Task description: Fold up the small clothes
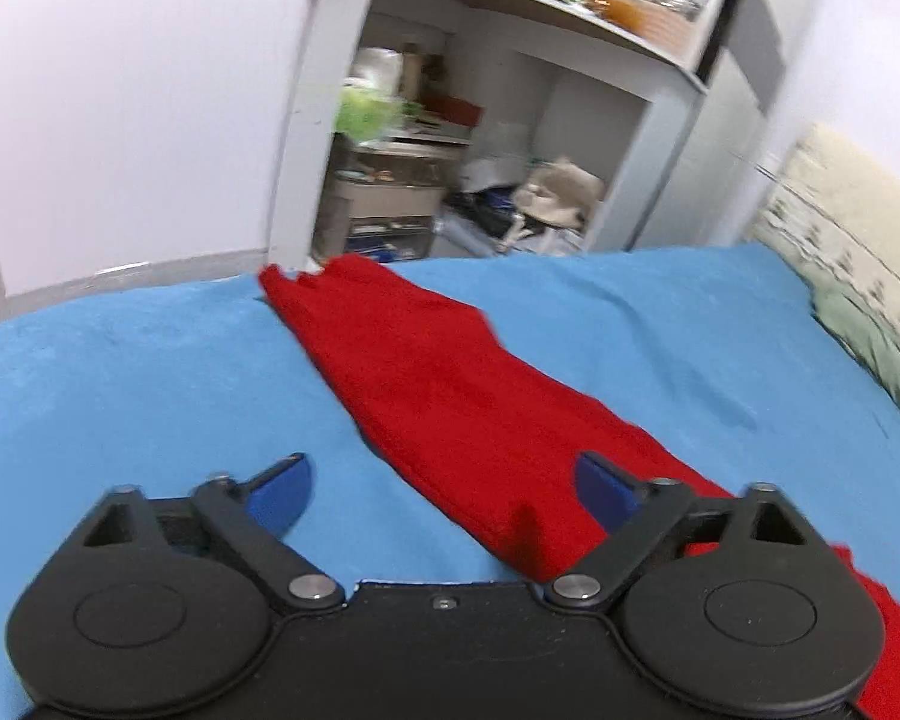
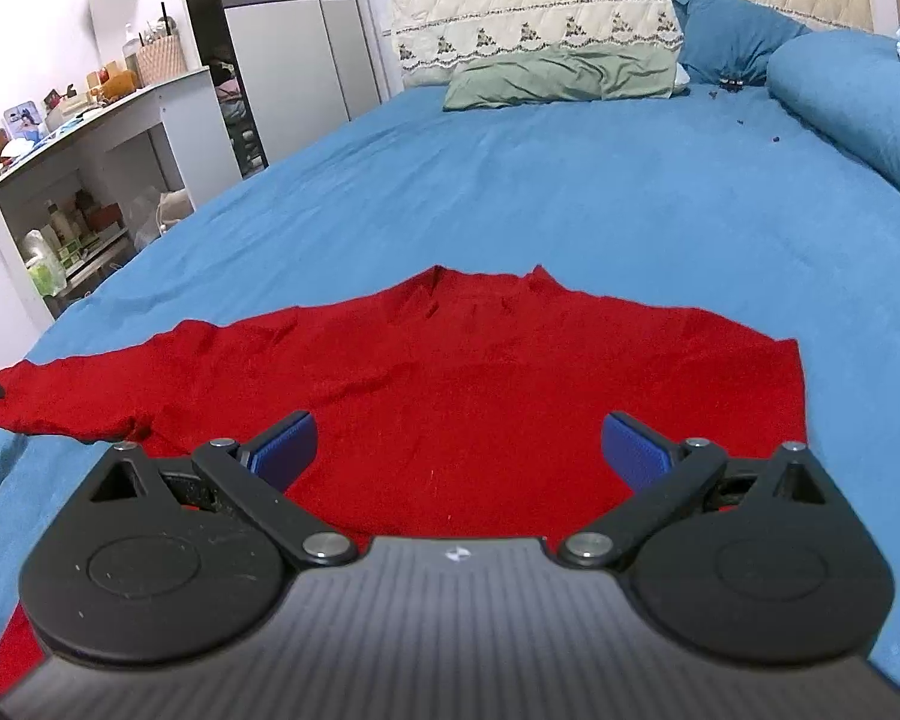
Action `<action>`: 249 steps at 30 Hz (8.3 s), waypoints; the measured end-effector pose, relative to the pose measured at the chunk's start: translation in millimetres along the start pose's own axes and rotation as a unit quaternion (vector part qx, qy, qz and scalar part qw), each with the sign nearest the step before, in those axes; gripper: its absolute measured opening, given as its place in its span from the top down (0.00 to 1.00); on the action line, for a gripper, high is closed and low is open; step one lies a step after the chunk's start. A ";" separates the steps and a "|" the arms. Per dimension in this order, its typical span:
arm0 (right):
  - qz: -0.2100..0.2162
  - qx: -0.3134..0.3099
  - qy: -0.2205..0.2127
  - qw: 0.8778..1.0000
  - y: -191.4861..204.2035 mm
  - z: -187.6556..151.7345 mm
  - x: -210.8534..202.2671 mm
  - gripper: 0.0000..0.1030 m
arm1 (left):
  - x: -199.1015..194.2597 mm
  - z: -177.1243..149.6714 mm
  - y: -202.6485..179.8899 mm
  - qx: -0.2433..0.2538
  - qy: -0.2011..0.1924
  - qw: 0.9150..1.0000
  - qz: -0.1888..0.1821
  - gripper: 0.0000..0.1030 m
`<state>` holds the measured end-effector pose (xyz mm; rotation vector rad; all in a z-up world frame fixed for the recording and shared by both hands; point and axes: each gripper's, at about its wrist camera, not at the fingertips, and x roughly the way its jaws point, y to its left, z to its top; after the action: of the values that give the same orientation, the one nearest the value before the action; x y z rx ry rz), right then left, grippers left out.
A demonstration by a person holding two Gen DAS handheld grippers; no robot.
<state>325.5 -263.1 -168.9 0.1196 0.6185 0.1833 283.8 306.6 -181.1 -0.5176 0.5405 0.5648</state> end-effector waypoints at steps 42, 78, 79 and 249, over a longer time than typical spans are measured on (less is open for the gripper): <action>-0.110 0.066 -0.004 0.992 -33.9 -2.1 -18.7 0.00 | -80.2 -238.2 -336.8 0.447 0.077 0.833 -0.316 0.94; -0.040 0.043 0.021 0.998 -1.3 -14.7 75.3 0.46 | -57.6 -129.9 -165.9 0.317 0.059 0.927 -0.189 0.31; -0.037 0.048 0.019 0.998 -3.4 -17.8 71.7 0.39 | -58.2 -132.6 -167.0 0.322 0.061 0.926 -0.189 0.31; 0.013 0.221 0.001 0.975 -51.8 -67.5 -325.3 0.79 | -273.9 -77.1 -91.9 0.260 0.172 0.896 -0.317 0.96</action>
<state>32.9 -376.9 -48.4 0.5578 0.6526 0.0684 118.9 97.1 -45.8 -0.2501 0.7815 -0.3096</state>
